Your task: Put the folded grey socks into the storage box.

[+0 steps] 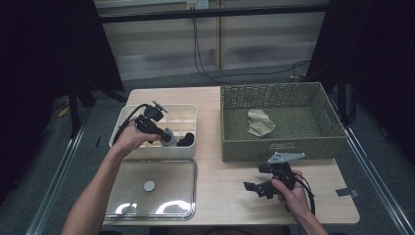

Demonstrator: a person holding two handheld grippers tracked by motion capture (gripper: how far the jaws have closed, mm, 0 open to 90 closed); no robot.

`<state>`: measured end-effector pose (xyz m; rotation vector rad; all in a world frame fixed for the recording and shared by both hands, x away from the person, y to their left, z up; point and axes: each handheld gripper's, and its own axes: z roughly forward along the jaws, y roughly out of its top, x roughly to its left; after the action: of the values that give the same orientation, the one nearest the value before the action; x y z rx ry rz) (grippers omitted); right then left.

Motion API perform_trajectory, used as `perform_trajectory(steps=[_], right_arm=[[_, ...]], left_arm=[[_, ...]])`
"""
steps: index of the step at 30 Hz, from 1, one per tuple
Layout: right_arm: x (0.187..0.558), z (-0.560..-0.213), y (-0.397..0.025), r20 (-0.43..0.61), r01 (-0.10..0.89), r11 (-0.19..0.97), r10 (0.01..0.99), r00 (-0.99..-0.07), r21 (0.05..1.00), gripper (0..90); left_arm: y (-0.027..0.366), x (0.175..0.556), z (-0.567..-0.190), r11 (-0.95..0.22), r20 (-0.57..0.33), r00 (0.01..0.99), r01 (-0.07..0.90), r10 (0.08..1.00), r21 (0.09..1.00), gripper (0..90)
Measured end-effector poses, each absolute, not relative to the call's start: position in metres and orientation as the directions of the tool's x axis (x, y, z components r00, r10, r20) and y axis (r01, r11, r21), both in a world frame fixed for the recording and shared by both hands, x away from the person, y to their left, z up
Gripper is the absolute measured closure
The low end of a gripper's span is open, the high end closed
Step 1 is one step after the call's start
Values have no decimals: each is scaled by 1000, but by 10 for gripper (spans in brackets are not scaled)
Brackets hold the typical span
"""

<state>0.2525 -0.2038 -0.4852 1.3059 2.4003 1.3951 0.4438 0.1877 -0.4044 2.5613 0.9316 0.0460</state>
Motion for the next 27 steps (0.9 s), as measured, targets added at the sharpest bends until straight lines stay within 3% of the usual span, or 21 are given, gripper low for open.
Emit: perform_trajectory(steps=[14, 17, 22, 27], right_arm=[[253, -487, -203, 329, 635, 232, 697, -637, 737, 50], [253, -487, -203, 328, 633, 233, 697, -638, 738, 50], [253, -487, -203, 328, 635, 231, 700, -635, 737, 45], [253, -487, -202, 329, 638, 230, 701, -633, 735, 44]], left_arm=[[175, 446, -427, -698, -141, 767, 632, 626, 335, 630], [176, 447, -425, -687, -154, 759, 641, 632, 342, 591], [181, 447, -419, -677, -158, 754, 647, 638, 352, 443], [182, 447, -412, -666, -157, 755, 642, 637, 380, 471]])
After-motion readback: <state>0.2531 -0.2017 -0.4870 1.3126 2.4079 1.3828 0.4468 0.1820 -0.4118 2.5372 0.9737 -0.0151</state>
